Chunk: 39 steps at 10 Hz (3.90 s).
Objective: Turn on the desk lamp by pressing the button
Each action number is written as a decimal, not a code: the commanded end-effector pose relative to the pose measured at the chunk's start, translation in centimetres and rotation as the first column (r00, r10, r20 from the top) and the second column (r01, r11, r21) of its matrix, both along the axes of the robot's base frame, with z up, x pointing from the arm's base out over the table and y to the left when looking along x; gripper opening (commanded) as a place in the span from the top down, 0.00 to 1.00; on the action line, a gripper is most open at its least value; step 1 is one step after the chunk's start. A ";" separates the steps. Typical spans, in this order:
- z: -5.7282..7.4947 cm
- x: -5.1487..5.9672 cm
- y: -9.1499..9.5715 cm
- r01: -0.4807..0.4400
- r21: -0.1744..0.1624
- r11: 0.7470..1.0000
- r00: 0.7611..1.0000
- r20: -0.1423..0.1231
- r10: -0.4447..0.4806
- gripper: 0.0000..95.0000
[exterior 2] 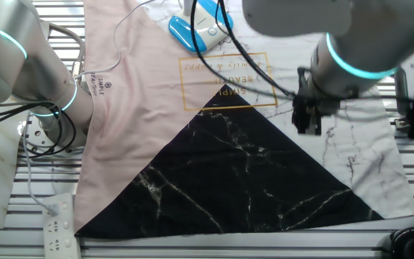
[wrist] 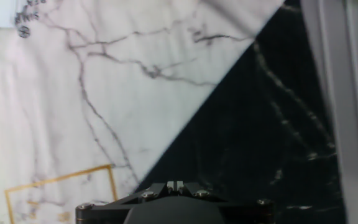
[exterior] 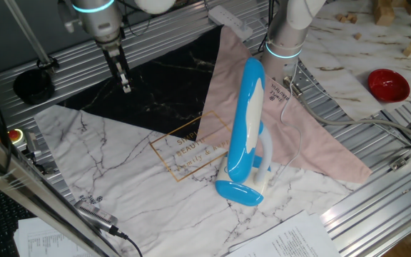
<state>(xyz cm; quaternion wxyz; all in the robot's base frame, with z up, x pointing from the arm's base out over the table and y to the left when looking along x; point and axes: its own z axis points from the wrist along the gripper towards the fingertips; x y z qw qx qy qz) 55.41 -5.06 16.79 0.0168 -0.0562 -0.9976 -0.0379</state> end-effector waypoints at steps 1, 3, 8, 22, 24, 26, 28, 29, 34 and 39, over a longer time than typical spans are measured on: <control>-0.1 0.0 0.4 0.002 -0.002 1.000 1.000 -0.009 -0.002 1.00; -0.2 0.0 0.6 -0.007 -0.005 1.000 1.000 -0.011 0.007 1.00; -0.2 0.0 0.6 -0.019 -0.036 0.999 1.000 -0.019 0.018 1.00; -0.2 -0.1 0.6 -0.042 -0.036 0.998 0.999 -0.007 0.042 1.00; -0.2 0.0 0.9 -0.016 -0.033 0.999 1.000 0.000 0.016 1.00; -0.5 0.0 3.0 0.035 -0.033 0.999 0.999 -0.002 -0.035 1.00; -0.7 0.0 4.9 0.050 -0.031 0.998 0.999 -0.001 -0.050 1.00; -0.7 -0.1 5.5 0.051 -0.031 0.998 0.999 -0.001 -0.051 1.00; -0.2 -0.7 7.9 0.036 -0.022 0.999 0.999 -0.005 -0.036 1.00; -0.2 -0.7 7.9 0.053 -0.026 0.998 0.999 0.000 -0.054 1.00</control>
